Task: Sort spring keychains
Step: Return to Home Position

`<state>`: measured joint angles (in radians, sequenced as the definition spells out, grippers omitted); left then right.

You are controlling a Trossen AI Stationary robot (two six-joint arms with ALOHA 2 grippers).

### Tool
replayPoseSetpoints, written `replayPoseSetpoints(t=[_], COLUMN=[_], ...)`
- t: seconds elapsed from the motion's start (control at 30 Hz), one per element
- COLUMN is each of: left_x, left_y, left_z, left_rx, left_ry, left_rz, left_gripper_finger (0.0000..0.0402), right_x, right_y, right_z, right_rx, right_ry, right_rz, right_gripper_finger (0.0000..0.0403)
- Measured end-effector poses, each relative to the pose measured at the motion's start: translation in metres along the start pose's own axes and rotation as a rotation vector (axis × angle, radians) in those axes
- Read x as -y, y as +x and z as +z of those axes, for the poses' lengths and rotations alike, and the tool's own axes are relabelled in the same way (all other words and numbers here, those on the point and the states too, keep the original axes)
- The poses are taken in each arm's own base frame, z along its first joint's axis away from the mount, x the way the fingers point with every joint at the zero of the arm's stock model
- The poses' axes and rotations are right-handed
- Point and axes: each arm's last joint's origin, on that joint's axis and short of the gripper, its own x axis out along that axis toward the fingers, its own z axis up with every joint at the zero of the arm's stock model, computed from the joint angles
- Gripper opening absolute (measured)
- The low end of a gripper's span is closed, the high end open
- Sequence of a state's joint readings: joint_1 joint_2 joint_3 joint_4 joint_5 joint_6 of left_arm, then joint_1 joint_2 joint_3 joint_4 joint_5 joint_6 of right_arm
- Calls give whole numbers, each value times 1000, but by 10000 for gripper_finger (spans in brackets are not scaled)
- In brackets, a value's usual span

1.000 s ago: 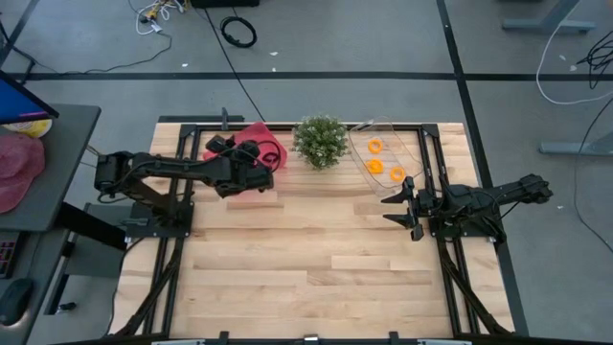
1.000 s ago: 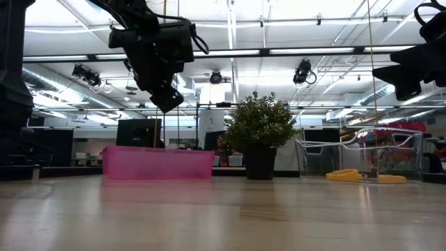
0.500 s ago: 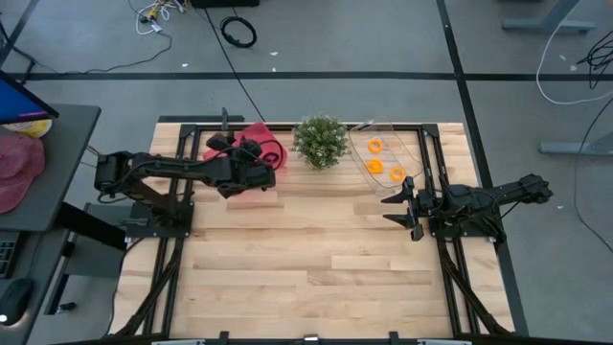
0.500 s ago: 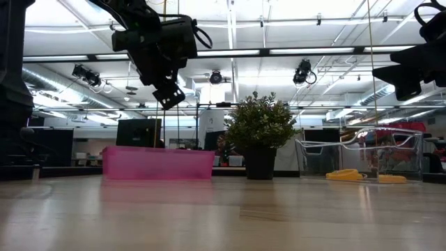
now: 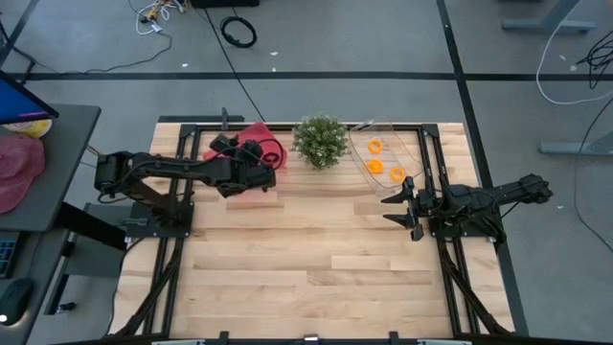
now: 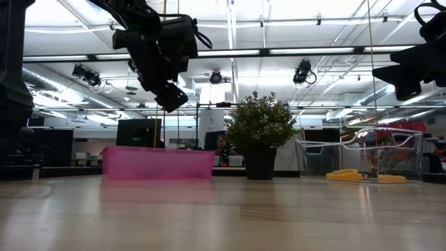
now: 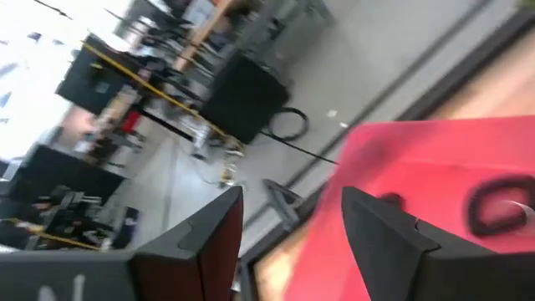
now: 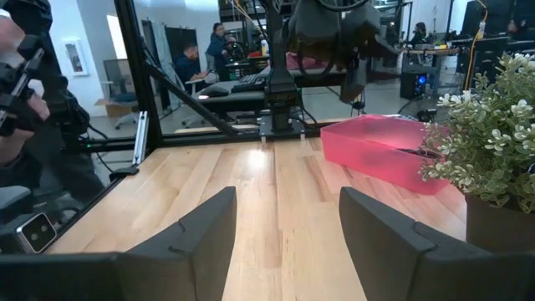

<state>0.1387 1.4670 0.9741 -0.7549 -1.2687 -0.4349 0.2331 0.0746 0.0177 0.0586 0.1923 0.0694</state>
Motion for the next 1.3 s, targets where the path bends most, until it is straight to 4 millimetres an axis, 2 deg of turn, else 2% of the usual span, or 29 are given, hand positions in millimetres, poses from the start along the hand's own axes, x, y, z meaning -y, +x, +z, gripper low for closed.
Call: replayPoseSetpoints(t=[0.13,0.23,0.43,0.5,0.7,1.0,1.13,1.3], left_x=[4,10,25,27,28,36,39,35], left_y=[2,2,-8,-12,-19,-57,-70,-74], left_z=[5,14,40,46,49,52,50,50], left_rx=[-17,-3,181,252,289,424,463,484], left_ry=[-5,3,20,14,-11,-24,14,39], left_rz=[-98,-237,-755,-872,-931,-1027,-1153,-1257], left_gripper_finger=[209,208,208,209,209,209,209,209], right_x=[0,0,0,0,0,0,0,0], right_y=[0,0,0,0,0,0,0,0], right_z=[0,0,0,0,0,0,0,0], right_rx=[0,0,0,0,0,0,0,0], right_ry=[0,0,0,0,0,0,0,0], right_rz=[0,0,0,0,0,0,0,0], right_gripper_finger=[215,215,215,215,215,215,215,215])
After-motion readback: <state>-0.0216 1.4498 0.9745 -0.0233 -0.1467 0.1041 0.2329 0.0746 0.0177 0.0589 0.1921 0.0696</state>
